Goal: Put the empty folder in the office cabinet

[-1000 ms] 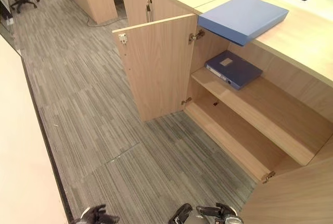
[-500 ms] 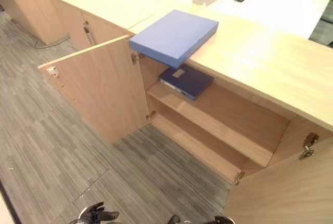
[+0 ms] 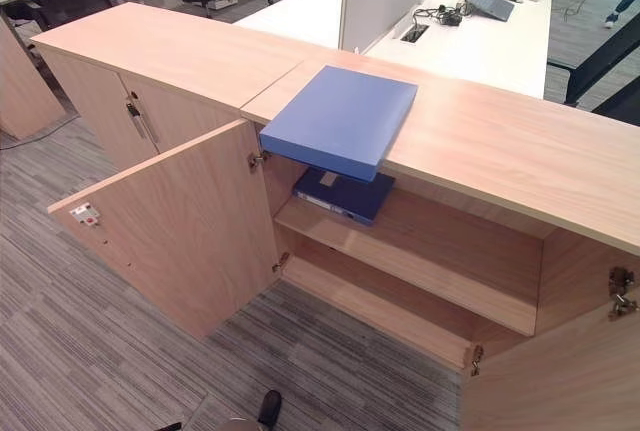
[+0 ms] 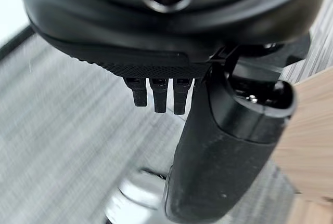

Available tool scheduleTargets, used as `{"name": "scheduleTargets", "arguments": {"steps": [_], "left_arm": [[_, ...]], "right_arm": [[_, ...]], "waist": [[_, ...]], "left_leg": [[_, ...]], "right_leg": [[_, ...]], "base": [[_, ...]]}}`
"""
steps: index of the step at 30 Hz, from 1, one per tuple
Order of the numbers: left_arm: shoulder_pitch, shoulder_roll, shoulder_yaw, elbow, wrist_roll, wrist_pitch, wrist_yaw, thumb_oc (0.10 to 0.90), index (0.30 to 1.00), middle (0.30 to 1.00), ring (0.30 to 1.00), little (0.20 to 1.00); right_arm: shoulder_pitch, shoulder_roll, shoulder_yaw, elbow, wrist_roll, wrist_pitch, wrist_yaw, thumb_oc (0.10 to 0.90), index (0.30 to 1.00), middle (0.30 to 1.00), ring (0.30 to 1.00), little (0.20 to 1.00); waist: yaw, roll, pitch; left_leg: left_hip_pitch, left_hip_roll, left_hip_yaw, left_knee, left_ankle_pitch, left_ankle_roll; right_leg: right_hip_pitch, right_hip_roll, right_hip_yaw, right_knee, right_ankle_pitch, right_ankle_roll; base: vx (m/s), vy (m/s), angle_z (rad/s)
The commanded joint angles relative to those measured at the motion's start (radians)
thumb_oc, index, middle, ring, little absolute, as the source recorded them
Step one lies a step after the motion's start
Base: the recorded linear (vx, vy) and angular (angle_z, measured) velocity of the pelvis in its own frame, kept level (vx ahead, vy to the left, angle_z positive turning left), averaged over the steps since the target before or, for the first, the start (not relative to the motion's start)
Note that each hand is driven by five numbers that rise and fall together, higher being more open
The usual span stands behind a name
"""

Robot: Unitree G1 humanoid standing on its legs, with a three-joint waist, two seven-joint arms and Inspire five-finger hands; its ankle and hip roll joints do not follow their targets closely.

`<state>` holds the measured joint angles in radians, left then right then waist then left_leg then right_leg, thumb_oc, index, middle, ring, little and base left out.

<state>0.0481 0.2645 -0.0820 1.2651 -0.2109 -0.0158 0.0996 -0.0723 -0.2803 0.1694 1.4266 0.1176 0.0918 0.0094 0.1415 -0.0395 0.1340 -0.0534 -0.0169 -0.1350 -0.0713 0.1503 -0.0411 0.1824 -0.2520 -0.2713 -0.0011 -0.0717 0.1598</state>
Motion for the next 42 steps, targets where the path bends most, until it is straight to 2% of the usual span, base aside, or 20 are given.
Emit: {"name": "scheduleTargets", "arguments": {"steps": [1,7,10,11,12,13,14,16,18,19,21,22,23,24,27,31,32,37,39,42], "left_arm": [[-0.023,-0.028,-0.039,-0.004,0.062,-0.015,0.006,0.800,0.900,0.900,0.900,0.900],[-0.052,-0.014,-0.075,-0.020,0.086,-0.018,-0.010,0.800,0.900,0.900,0.900,0.900],[-0.069,-0.002,-0.095,-0.033,0.106,-0.019,-0.023,0.800,0.900,0.900,0.900,0.900],[-0.073,0.004,-0.106,-0.044,0.113,-0.016,-0.031,0.800,0.900,0.900,0.900,0.900],[-0.077,0.010,-0.111,-0.047,0.118,-0.015,-0.035,0.800,0.900,0.900,0.900,0.900],[-0.077,0.017,-0.115,-0.050,0.121,-0.014,-0.039,0.800,0.900,0.900,0.900,0.900],[-0.078,0.016,-0.115,-0.051,0.121,-0.014,-0.039,0.800,0.900,0.900,0.900,0.900],[-0.079,0.025,-0.120,-0.051,0.126,-0.012,-0.041,0.800,0.900,0.900,0.900,0.900],[-0.080,0.031,-0.118,-0.057,0.128,-0.009,-0.039,0.800,0.900,0.900,0.900,0.900],[-0.076,0.028,-0.112,-0.059,0.121,-0.009,-0.037,0.800,0.900,0.900,0.900,0.900],[-0.083,0.024,-0.093,-0.036,0.127,-0.003,-0.015,0.800,0.900,0.900,0.900,0.900],[-0.083,0.024,-0.093,-0.035,0.127,-0.003,-0.015,0.800,0.900,0.900,0.900,0.900],[-0.084,0.027,-0.081,-0.020,0.143,-0.008,-0.009,0.800,0.900,0.900,0.900,0.900],[-0.072,0.015,-0.050,-0.002,0.122,-0.009,0.004,0.800,0.900,0.900,0.900,0.900],[-0.053,0.001,-0.018,0.000,0.086,-0.013,0.007,0.800,0.900,0.900,0.900,0.900],[-0.040,-0.013,-0.002,0.016,0.063,-0.010,0.003,0.800,0.900,0.900,0.900,0.900],[-0.038,-0.020,-0.006,0.025,0.068,-0.008,0.000,0.800,0.900,0.900,0.900,0.900],[-0.048,-0.031,-0.035,-0.001,0.073,-0.013,-0.007,0.800,0.900,0.900,0.900,0.900],[-0.055,-0.033,-0.043,-0.025,0.048,-0.018,-0.011,0.800,0.900,0.900,0.900,0.900],[-0.058,-0.037,-0.041,-0.036,0.023,-0.019,-0.023,0.800,0.900,0.900,0.900,0.900]], "right_arm": [[-0.020,-0.058,-0.011,0.025,-0.022,0.004,-0.001,0.800,0.900,0.900,0.900,0.900],[-0.056,-0.062,-0.009,0.022,-0.038,0.009,0.008,0.800,0.900,0.900,0.900,0.900],[-0.082,-0.063,-0.007,0.010,-0.036,0.007,0.014,0.800,0.900,0.900,0.900,0.900],[-0.102,-0.073,-0.006,0.000,-0.031,0.004,0.019,0.800,0.900,0.900,0.900,0.900],[-0.112,-0.076,-0.004,-0.005,-0.028,0.002,0.019,0.800,0.900,0.900,0.900,0.900],[-0.117,-0.078,-0.005,-0.013,-0.023,-0.001,0.018,0.800,0.900,0.900,0.900,0.900],[-0.118,-0.079,-0.005,-0.014,-0.022,-0.001,0.018,0.800,0.900,0.900,0.900,0.900],[-0.136,-0.086,0.001,-0.020,-0.018,-0.004,0.014,0.800,0.900,0.900,0.900,0.900],[-0.163,-0.099,-0.004,-0.018,-0.012,-0.004,0.010,0.800,0.900,0.900,0.900,0.900],[-0.153,-0.072,0.007,-0.036,-0.022,-0.016,-0.008,0.800,0.900,0.900,0.900,0.900],[-0.099,-0.025,0.033,-0.080,-0.034,-0.019,-0.016,0.800,0.900,0.900,0.900,0.900],[-0.099,-0.024,0.033,-0.081,-0.034,-0.018,-0.017,0.800,0.900,0.900,0.900,0.900],[-0.071,-0.008,0.030,-0.082,-0.034,-0.023,-0.020,0.800,0.900,0.900,0.900,0.900],[-0.044,0.009,0.042,-0.081,-0.042,-0.022,-0.022,0.800,0.900,0.900,0.900,0.900],[-0.018,0.019,0.058,-0.070,-0.056,-0.021,-0.016,0.800,0.900,0.900,0.900,0.900],[-0.013,0.019,0.068,-0.062,-0.061,-0.020,-0.014,0.800,0.900,0.900,0.900,0.900],[-0.009,0.017,0.075,-0.068,-0.057,-0.024,-0.012,0.800,0.900,0.900,0.900,0.900],[-0.014,0.003,0.089,-0.086,-0.048,-0.034,-0.014,0.800,0.900,0.900,0.900,0.900],[-0.016,-0.004,0.095,-0.100,-0.036,-0.041,-0.015,0.800,0.900,0.900,0.900,0.900],[-0.016,-0.005,0.100,-0.108,-0.030,-0.045,-0.017,0.800,0.900,0.900,0.900,0.900]], "waist": [[0.012,0.036,-0.031],[-0.003,0.044,-0.061],[-0.007,0.052,-0.065],[-0.012,0.062,-0.058],[-0.015,0.067,-0.051],[-0.013,0.069,-0.043],[-0.013,0.070,-0.041],[-0.007,0.069,-0.025],[0.001,0.074,-0.013],[-0.015,0.074,0.012],[-0.057,0.063,0.042],[-0.057,0.063,0.043],[-0.066,0.045,0.044],[-0.070,0.021,0.037],[-0.073,0.008,0.023],[-0.071,0.004,0.011],[-0.072,0.001,0.005],[-0.077,0.005,0.003],[-0.079,0.013,0.006],[-0.082,0.011,0.010]], "left_leg": [[-0.004,0.032,0.001,-0.016,-0.084,-0.030],[0.033,-0.033,0.068,-0.016,-0.146,0.024],[0.056,-0.056,0.098,-0.016,-0.171,0.048],[0.077,-0.075,0.115,-0.016,-0.187,0.071],[0.092,-0.078,0.123,-0.016,-0.195,0.078],[0.115,-0.080,0.130,-0.016,-0.219,0.077],[0.109,-0.081,0.133,-0.016,-0.208,0.082],[0.143,-0.076,0.159,-0.016,-0.243,0.077],[0.143,-0.055,0.180,-0.016,-0.252,0.067],[0.146,-0.036,0.197,-0.016,-0.249,0.055],[0.151,-0.021,0.217,-0.016,-0.247,0.046],[0.152,-0.020,0.217,-0.016,-0.248,0.046],[0.157,-0.021,0.214,-0.016,-0.252,0.035],[0.153,-0.020,0.216,-0.016,-0.242,0.031],[0.152,0.009,0.204,-0.016,-0.232,0.016],[0.150,0.044,0.195,-0.016,-0.223,-0.004],[0.152,0.069,0.198,-0.016,-0.218,-0.021],[0.155,0.121,0.206,-0.016,-0.199,-0.059],[0.172,0.172,0.221,-0.016,-0.194,-0.090],[0.175,0.195,0.238,0.007,-0.167,-0.101]], "right_leg": [[-0.034,0.072,-0.037,0.018,-0.001,-0.046],[-0.050,-0.004,-0.002,0.007,0.047,0.008],[-0.073,-0.040,0.009,0.055,0.072,0.022],[-0.121,-0.080,0.019,0.168,0.132,0.025],[-0.143,-0.098,0.010,0.226,0.163,0.020],[-0.156,-0.116,-0.007,0.273,0.158,0.021],[-0.164,-0.119,-0.010,0.277,0.166,0.014],[-0.179,-0.144,-0.076,0.303,0.166,0.019],[-0.206,-0.115,-0.135,0.225,0.166,0.015],[-0.261,-0.057,-0.153,0.112,0.184,0.026],[-0.295,-0.011,-0.114,0.030,0.217,0.035],[-0.293,-0.010,-0.114,0.028,0.218,0.034],[-0.273,0.012,-0.091,-0.028,0.205,0.029],[-0.256,0.018,-0.099,-0.053,0.227,0.017],[-0.230,0.045,-0.120,-0.083,0.227,0.005],[-0.221,0.077,-0.122,-0.086,0.195,-0.012],[-0.216,0.095,-0.122,-0.086,0.174,-0.023],[-0.198,0.136,-0.125,-0.086,0.124,-0.049],[-0.171,0.172,-0.128,-0.086,0.079,-0.066],[-0.154,0.188,-0.130,-0.086,0.059,-0.081]], "base": [[0.22,0.287,-0.22],[0.21,0.294,-0.26],[0.18,0.249,-0.32],[0.17,0.261,-0.57],[0.25,0.308,-0.72],[0.10,0.143,-0.70],[0.13,0.094,-0.63],[0.12,0.041,-0.48],[0.10,-0.111,-0.45],[0.08,-0.183,-0.55],[0.07,-0.137,-0.41],[0.11,-0.131,-0.07],[0.15,-0.189,0.02],[0.15,-0.188,-0.02],[0.18,-0.227,0.16],[0.16,-0.211,0.34],[0.14,-0.198,0.31],[0.14,-0.234,-0.03],[0.17,-0.321,0.09],[0.05,-0.152,0.06]]}}
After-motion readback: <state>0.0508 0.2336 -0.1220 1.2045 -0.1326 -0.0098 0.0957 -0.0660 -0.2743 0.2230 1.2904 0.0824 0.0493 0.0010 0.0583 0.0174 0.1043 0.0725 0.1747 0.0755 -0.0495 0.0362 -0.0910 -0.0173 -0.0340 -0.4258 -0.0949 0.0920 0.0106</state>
